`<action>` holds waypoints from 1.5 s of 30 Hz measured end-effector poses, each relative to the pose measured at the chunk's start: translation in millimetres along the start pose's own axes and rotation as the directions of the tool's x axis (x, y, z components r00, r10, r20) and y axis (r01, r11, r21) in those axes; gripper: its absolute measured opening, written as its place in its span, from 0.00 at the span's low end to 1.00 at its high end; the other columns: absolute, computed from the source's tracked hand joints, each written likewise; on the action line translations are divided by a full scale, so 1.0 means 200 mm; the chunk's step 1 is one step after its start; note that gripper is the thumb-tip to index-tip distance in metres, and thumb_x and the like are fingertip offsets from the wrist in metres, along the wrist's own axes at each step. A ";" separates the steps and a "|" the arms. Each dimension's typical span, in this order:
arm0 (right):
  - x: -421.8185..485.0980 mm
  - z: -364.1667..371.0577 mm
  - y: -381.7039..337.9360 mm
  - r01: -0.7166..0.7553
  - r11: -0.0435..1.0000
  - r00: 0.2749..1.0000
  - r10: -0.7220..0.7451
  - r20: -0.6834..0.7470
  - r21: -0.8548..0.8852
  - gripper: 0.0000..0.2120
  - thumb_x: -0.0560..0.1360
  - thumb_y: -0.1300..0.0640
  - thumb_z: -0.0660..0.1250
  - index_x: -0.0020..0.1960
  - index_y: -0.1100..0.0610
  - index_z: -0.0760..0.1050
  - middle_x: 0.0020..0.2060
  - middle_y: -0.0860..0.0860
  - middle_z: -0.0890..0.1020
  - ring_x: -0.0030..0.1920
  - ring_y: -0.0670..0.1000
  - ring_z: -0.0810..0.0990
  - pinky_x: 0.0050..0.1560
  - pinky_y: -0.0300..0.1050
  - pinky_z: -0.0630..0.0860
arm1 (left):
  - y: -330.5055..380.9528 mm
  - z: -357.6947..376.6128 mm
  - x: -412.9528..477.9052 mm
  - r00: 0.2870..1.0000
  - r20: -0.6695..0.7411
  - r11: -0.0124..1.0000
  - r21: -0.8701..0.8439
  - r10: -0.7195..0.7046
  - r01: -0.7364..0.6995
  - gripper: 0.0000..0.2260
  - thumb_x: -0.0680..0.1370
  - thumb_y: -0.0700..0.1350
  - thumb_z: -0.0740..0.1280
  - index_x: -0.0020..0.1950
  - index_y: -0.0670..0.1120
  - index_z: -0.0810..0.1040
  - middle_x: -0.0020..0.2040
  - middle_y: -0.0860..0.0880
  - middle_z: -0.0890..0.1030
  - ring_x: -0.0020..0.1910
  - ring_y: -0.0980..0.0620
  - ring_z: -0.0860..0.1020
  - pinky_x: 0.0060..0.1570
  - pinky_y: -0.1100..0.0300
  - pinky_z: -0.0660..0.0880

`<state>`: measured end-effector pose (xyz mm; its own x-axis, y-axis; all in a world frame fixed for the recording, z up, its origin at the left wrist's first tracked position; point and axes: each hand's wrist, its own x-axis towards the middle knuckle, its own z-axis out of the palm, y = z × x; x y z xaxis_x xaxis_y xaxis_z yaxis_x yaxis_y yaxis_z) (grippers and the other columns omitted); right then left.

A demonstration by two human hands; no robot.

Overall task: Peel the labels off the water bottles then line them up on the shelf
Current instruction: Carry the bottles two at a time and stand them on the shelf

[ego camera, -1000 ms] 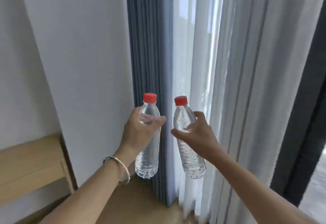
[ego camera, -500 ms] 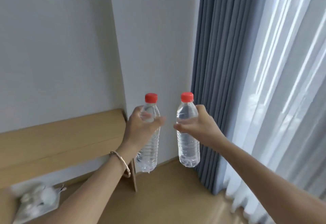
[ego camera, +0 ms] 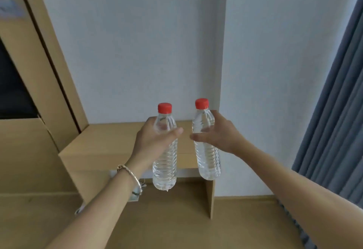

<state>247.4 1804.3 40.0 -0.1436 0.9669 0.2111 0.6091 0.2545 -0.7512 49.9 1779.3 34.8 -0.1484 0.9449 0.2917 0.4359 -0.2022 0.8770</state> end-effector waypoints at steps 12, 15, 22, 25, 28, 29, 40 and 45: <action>1.03 0.23 -0.13 0.252 0.967 0.952 -0.255 0.170 0.037 0.30 0.65 0.44 0.76 0.60 0.51 0.67 0.46 0.47 0.78 0.48 0.49 0.78 0.36 0.36 0.70 | -0.17 -0.27 0.80 0.970 -0.242 0.981 0.192 0.005 0.043 0.19 0.65 0.61 0.74 0.49 0.53 0.76 0.44 0.55 0.82 0.44 0.55 0.81 0.40 0.58 0.74; 1.23 0.38 -0.15 0.268 0.960 0.932 -0.281 0.231 0.085 0.32 0.65 0.45 0.77 0.62 0.52 0.66 0.48 0.48 0.78 0.49 0.50 0.79 0.37 0.38 0.71 | -0.27 -0.33 0.90 0.953 -0.301 0.982 0.165 -0.040 0.093 0.18 0.66 0.59 0.74 0.50 0.54 0.76 0.45 0.54 0.82 0.44 0.55 0.81 0.40 0.58 0.73; 1.57 0.94 -0.30 0.314 0.940 0.840 -0.341 0.421 0.136 0.33 0.64 0.44 0.77 0.62 0.52 0.66 0.50 0.49 0.78 0.50 0.50 0.78 0.44 0.44 0.75 | -0.60 -0.57 1.03 0.906 -0.394 0.955 0.179 -0.152 0.238 0.10 0.70 0.53 0.74 0.46 0.53 0.76 0.46 0.53 0.80 0.45 0.56 0.79 0.44 0.56 0.74; 1.69 1.21 -0.39 0.362 0.927 0.785 -0.359 0.505 0.098 0.36 0.63 0.43 0.77 0.64 0.53 0.65 0.48 0.49 0.78 0.48 0.51 0.79 0.47 0.47 0.77 | -0.81 -0.73 1.12 0.892 -0.402 0.933 0.195 -0.204 0.302 0.11 0.69 0.54 0.75 0.46 0.55 0.76 0.47 0.57 0.79 0.50 0.55 0.78 0.46 0.55 0.74; 1.85 1.48 -0.49 0.401 0.914 0.746 -0.365 0.556 0.061 0.37 0.62 0.41 0.76 0.64 0.52 0.65 0.48 0.49 0.79 0.48 0.50 0.80 0.47 0.47 0.78 | -1.01 -0.90 1.22 0.860 -0.432 0.923 0.138 -0.270 0.359 0.13 0.69 0.52 0.75 0.48 0.54 0.74 0.47 0.55 0.80 0.48 0.55 0.79 0.42 0.58 0.73; 1.90 1.56 -0.54 0.400 0.915 0.745 -0.360 0.562 0.056 0.36 0.62 0.41 0.76 0.64 0.52 0.66 0.48 0.48 0.79 0.47 0.50 0.80 0.47 0.46 0.78 | -1.07 -0.96 1.26 0.853 -0.437 0.921 0.120 -0.286 0.371 0.14 0.69 0.51 0.76 0.49 0.53 0.75 0.47 0.54 0.80 0.47 0.54 0.79 0.42 0.58 0.73; 2.44 2.26 -0.54 0.212 0.974 0.807 -0.128 0.576 -0.081 0.31 0.59 0.40 0.76 0.55 0.50 0.68 0.39 0.46 0.76 0.40 0.47 0.78 0.44 0.44 0.76 | -1.70 -1.50 1.91 0.826 -0.353 0.884 -0.003 -0.439 0.468 0.19 0.66 0.46 0.77 0.52 0.52 0.73 0.50 0.52 0.80 0.50 0.51 0.79 0.52 0.52 0.76; 2.78 2.39 -0.50 0.143 0.988 0.846 -0.090 0.526 -0.060 0.34 0.62 0.41 0.76 0.61 0.50 0.66 0.43 0.45 0.77 0.47 0.48 0.78 0.46 0.43 0.75 | -1.96 -1.48 2.28 0.812 -0.307 0.865 -0.091 -0.496 0.494 0.17 0.65 0.44 0.77 0.49 0.52 0.75 0.46 0.52 0.81 0.48 0.50 0.80 0.51 0.52 0.76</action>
<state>-266.0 2325.4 -66.8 -0.5864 0.8058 -0.0823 0.6282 0.3883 -0.6742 -451.9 2212.2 -62.5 -0.6092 0.7889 -0.0811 0.2230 0.2686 0.9371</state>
